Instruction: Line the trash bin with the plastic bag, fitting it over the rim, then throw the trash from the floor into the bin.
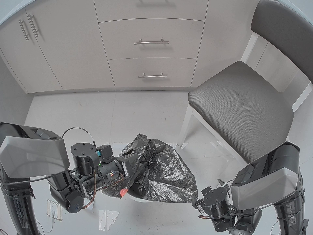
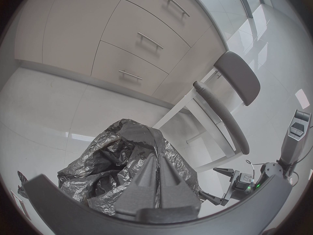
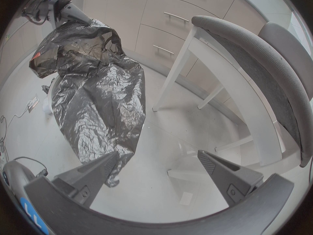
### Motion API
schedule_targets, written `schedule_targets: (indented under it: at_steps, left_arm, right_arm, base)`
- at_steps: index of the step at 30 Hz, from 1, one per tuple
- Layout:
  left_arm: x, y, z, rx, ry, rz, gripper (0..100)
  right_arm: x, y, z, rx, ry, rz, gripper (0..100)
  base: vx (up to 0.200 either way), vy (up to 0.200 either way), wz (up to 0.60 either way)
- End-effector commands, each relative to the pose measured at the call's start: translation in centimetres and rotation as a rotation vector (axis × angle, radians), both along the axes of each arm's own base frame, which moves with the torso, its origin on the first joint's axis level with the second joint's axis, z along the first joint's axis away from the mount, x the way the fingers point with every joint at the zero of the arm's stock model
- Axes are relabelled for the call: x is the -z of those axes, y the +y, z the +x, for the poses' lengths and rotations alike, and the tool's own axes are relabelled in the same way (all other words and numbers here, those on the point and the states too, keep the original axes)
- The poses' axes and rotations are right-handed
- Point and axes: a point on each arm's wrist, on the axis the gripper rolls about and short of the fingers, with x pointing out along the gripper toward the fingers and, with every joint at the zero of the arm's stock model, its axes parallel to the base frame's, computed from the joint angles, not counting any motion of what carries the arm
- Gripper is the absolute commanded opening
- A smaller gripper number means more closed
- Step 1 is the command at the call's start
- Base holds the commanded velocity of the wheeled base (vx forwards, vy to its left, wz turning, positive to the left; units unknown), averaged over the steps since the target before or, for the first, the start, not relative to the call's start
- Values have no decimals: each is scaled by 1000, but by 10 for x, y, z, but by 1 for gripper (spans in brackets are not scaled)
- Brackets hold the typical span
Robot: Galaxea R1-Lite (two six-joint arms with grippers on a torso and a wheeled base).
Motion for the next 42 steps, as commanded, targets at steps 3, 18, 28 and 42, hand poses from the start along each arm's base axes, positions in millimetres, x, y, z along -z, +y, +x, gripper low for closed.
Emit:
schedule_targets:
  at_steps: [3,18,28,42]
  left_arm:
    - [0,0,0,0,-1,0,0]
    - [0,0,0,0,-1,0,0]
    - [0,0,0,0,0,1,0]
    - [2,-1,0,2,5,4,0]
  right_arm:
    - [1,-7,-6,0,18,-17,100]
    - [4,-19,-22,4,72,-44,100]
    - [11,-22,-25,8,99,-60,100]
    - [27,11,18,5,-1,10,100]
  base:
    - [0,0,0]
    - [0,0,0]
    - [0,0,0]
    - [0,0,0]
